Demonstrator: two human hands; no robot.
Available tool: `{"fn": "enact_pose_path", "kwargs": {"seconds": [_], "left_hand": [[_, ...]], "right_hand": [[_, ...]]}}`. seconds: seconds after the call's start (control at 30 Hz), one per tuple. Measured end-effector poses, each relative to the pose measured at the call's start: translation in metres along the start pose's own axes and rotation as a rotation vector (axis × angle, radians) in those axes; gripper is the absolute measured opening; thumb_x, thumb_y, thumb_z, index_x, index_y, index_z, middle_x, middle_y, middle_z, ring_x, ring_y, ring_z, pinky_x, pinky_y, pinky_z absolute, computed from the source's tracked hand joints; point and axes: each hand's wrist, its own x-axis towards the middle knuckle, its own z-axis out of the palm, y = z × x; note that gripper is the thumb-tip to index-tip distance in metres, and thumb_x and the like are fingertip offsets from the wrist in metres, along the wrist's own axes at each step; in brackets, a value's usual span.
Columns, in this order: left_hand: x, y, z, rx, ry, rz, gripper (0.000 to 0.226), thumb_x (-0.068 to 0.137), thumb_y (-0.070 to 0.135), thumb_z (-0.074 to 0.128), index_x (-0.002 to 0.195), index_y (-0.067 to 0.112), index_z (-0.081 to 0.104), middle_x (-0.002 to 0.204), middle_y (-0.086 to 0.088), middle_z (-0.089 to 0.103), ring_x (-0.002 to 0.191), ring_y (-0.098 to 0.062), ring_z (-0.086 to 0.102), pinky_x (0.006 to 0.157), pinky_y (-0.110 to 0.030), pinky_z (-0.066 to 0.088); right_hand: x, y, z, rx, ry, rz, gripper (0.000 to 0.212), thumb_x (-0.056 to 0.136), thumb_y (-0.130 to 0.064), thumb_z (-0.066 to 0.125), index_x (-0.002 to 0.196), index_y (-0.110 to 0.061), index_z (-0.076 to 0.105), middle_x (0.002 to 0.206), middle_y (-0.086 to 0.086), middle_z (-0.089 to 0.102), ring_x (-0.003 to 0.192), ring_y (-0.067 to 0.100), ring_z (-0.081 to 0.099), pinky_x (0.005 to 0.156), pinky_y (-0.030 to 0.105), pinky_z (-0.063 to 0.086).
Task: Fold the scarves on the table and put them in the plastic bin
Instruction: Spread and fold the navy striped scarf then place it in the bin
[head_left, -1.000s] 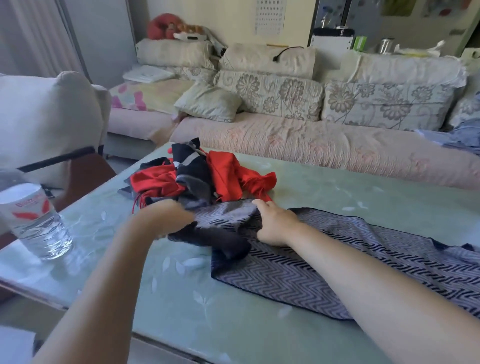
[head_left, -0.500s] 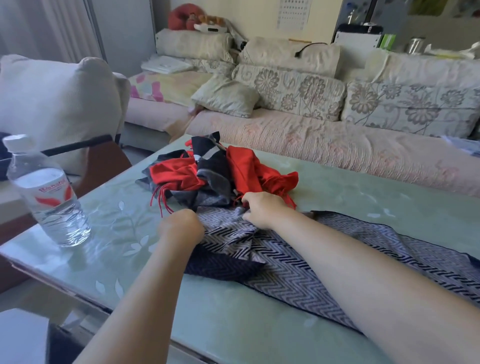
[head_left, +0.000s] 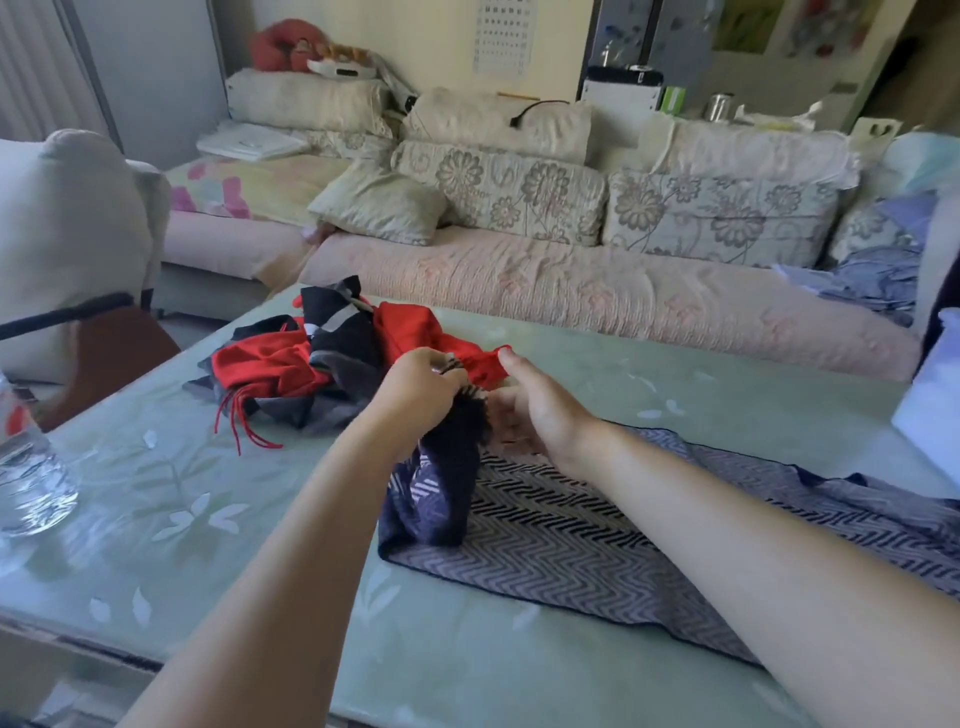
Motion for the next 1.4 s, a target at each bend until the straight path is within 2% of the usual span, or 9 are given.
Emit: {"fn": "enact_pose_path", "kwargs": {"seconds": [0.07,0.23,0.4,0.53,0.73,0.9,1.1,1.3,1.4], "left_hand": [[-0.014,0.022,0.029,-0.186,-0.162,-0.042,0.006,0.096,0.017,0.06,0.099,0.013,0.063,0.087,-0.011,0.065,0.058,-0.02,0.063,0.049,-0.023,0.053],[-0.031,0.055,0.09,-0.478,-0.686,-0.187,0.024,0.101,-0.003,0.039,0.103,0.012,0.057,0.091,-0.014,0.067,0.07,-0.024,0.073,0.059,-0.035,0.06],[-0.023,0.042,0.12,0.131,-0.473,0.055,0.019,0.096,0.005,0.044,0.107,0.013,0.059,0.079,-0.001,0.074,0.058,-0.019,0.068,0.046,-0.021,0.046],[-0.025,0.021,0.122,0.681,-0.692,0.257,0.023,0.082,0.044,0.071,0.097,0.031,0.06,0.095,0.009,0.063,0.084,-0.012,0.061,0.073,-0.025,0.05],[-0.044,0.006,0.123,0.929,-0.866,0.328,0.063,0.058,0.06,0.084,0.103,0.036,0.047,0.113,0.008,0.047,0.097,-0.018,0.052,0.087,-0.04,0.051],[-0.06,-0.006,0.114,0.964,-0.864,0.422,0.055,0.068,0.034,0.078,0.115,0.038,0.049,0.113,0.008,0.04,0.107,-0.015,0.039,0.086,-0.032,0.045],[-0.066,-0.028,0.102,0.923,-0.64,0.508,0.046,0.072,0.005,0.058,0.112,0.029,0.059,0.109,0.008,0.054,0.108,-0.015,0.048,0.084,-0.035,0.048],[-0.067,-0.035,0.095,0.721,-0.35,0.497,0.038,0.079,0.006,0.059,0.111,0.025,0.064,0.101,0.003,0.07,0.094,-0.023,0.063,0.073,-0.029,0.048],[-0.065,-0.038,0.086,0.756,-0.338,0.526,0.036,0.077,0.009,0.058,0.104,0.032,0.06,0.097,0.007,0.068,0.089,-0.023,0.063,0.07,-0.033,0.051]], "right_hand": [[-0.022,0.009,-0.03,0.023,0.117,-0.04,0.062,0.09,-0.072,0.043,0.079,-0.02,0.075,0.078,-0.001,0.071,0.073,0.018,0.065,0.073,0.033,0.046],[-0.066,0.045,-0.103,-0.155,0.599,-0.075,0.019,0.084,-0.03,0.075,0.078,-0.012,0.075,0.085,0.005,0.074,0.086,0.024,0.068,0.072,0.032,0.044],[-0.095,0.074,-0.171,-0.325,0.809,0.125,0.034,0.098,-0.019,0.059,0.074,0.004,0.057,0.086,0.017,0.065,0.073,0.03,0.058,0.059,0.03,0.036],[-0.105,0.082,-0.198,-0.727,0.714,0.322,0.013,0.098,-0.013,0.054,0.091,-0.004,0.06,0.086,0.009,0.057,0.077,0.024,0.055,0.062,0.03,0.043],[-0.131,0.09,-0.186,-1.01,0.625,0.073,0.043,0.093,-0.046,0.055,0.125,-0.019,0.043,0.116,0.004,0.048,0.091,0.019,0.052,0.07,0.032,0.043],[-0.155,0.078,-0.171,-1.152,0.273,-0.116,0.031,0.075,-0.05,0.073,0.072,-0.023,0.06,0.068,-0.011,0.062,0.063,0.003,0.055,0.061,0.028,0.044],[-0.157,0.096,-0.172,-1.229,0.159,0.001,0.012,0.076,-0.035,0.077,0.088,-0.032,0.077,0.088,-0.022,0.069,0.084,0.001,0.062,0.076,0.023,0.05],[-0.147,0.093,-0.176,-0.976,0.412,-0.013,0.028,0.105,-0.02,0.042,0.12,-0.016,0.065,0.122,0.006,0.064,0.111,0.025,0.058,0.084,0.028,0.04],[-0.146,0.088,-0.177,-0.932,0.467,-0.029,0.03,0.103,-0.02,0.033,0.108,-0.018,0.063,0.11,0.007,0.064,0.1,0.027,0.057,0.085,0.037,0.046]]}}
